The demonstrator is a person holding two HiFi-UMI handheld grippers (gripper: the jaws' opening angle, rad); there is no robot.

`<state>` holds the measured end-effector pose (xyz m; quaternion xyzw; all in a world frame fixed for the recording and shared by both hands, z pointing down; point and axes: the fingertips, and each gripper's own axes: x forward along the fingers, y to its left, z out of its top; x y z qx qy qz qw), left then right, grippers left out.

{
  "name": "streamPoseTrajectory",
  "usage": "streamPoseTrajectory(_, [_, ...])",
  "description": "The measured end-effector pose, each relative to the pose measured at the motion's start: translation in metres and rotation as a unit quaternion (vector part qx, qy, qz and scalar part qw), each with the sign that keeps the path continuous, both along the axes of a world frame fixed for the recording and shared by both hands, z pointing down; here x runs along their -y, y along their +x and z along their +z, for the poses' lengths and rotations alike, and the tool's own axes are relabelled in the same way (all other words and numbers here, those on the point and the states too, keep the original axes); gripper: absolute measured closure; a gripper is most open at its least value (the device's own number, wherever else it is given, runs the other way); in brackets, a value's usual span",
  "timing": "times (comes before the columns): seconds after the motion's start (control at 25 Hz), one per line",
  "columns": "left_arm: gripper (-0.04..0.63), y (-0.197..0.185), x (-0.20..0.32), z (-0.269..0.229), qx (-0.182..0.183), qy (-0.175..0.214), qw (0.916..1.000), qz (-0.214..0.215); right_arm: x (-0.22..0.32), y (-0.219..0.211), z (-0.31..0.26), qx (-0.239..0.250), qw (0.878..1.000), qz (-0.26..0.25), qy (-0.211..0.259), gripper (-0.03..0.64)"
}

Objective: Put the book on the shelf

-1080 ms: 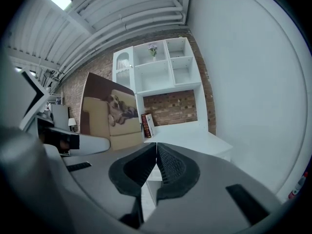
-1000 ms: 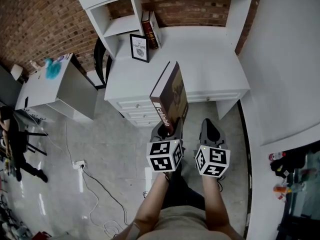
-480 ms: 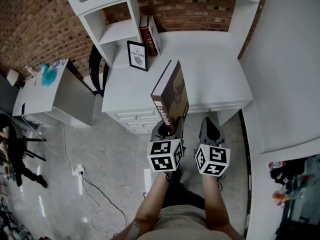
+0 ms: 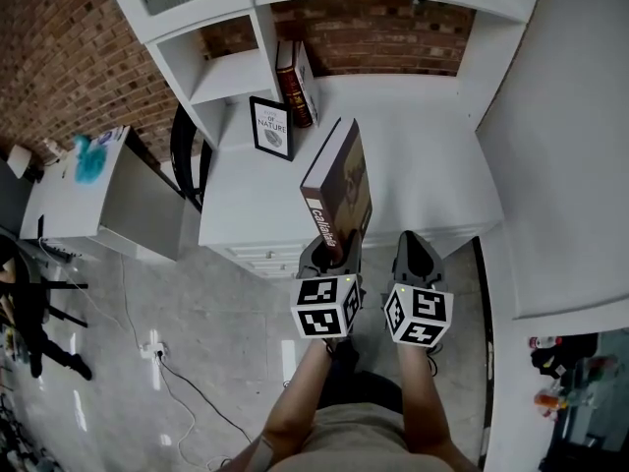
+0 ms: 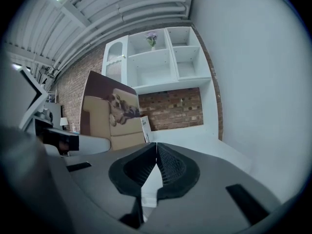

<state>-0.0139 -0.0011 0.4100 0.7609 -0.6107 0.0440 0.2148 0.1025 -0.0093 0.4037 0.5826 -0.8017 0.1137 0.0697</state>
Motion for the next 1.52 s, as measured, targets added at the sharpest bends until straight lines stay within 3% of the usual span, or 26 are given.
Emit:
streamPoseTrajectory(0.6, [0.446,-0.003,0.054,0.019,-0.008,-0.018,0.9998,-0.002,0.052,-0.002,0.017,-0.002,1.000,-0.002,-0.016,0.600])
streamPoseTrajectory(1.52, [0.446,0.023,0.189,0.026,0.003,-0.025,0.9977,-0.063,0.205,0.014,0.018,0.000,0.997,-0.078,-0.019,0.600])
